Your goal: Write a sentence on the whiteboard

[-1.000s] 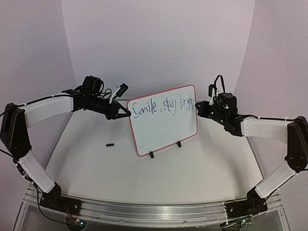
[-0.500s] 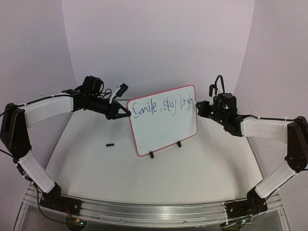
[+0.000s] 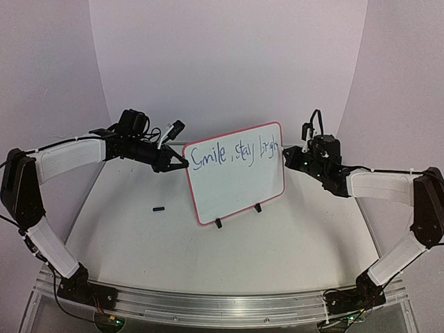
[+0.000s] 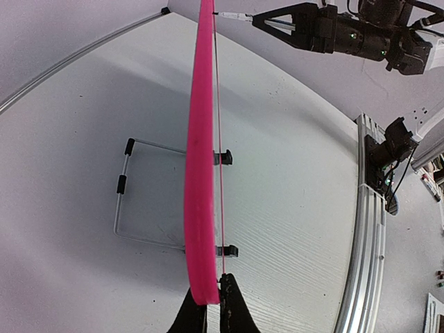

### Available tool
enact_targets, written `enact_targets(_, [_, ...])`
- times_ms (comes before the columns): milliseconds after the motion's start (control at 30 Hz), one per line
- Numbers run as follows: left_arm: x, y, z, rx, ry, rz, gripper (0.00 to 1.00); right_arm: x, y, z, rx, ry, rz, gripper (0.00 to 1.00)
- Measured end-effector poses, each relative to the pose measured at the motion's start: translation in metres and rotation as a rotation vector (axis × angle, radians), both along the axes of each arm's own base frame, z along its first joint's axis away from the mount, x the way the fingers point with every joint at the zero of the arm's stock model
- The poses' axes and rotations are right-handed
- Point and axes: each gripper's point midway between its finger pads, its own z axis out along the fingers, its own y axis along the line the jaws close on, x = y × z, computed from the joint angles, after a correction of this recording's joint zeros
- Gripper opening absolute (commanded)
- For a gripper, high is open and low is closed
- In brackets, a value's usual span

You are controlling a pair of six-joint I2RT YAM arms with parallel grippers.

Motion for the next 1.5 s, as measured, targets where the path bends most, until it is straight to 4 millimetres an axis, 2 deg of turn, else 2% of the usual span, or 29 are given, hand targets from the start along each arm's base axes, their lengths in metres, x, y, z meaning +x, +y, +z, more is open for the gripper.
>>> enact_targets(300, [0.0, 0.0, 0.0, 0.0, 0.0, -0.001, 0.0, -0.007, -0.004, -0.018, -0.015, 0.049, -0.008, 0.0])
enact_targets(433, [-0.001, -0.001, 0.0, 0.0, -0.002, -0.003, 0.0, -0.011, -0.006, -0.011, -0.01, 0.04, -0.005, 0.0])
enact_targets(633, [-0.001, -0.001, 0.0, 0.0, -0.002, -0.003, 0.0, -0.015, -0.004, 0.009, 0.012, -0.002, 0.016, 0.0])
enact_targets(867, [-0.001, -0.001, 0.0, 0.0, -0.002, -0.004, 0.0, -0.009, 0.001, 0.011, 0.007, -0.005, 0.025, 0.0])
enact_targets(1100, [-0.001, -0.002, 0.001, -0.001, -0.004, -0.006, 0.0, -0.005, 0.003, 0.003, -0.011, 0.008, 0.03, 0.0])
enact_targets(1500, [-0.001, -0.002, 0.001, -0.001, -0.003, -0.006, 0.0, -0.001, -0.001, 0.007, -0.03, -0.011, 0.005, 0.0])
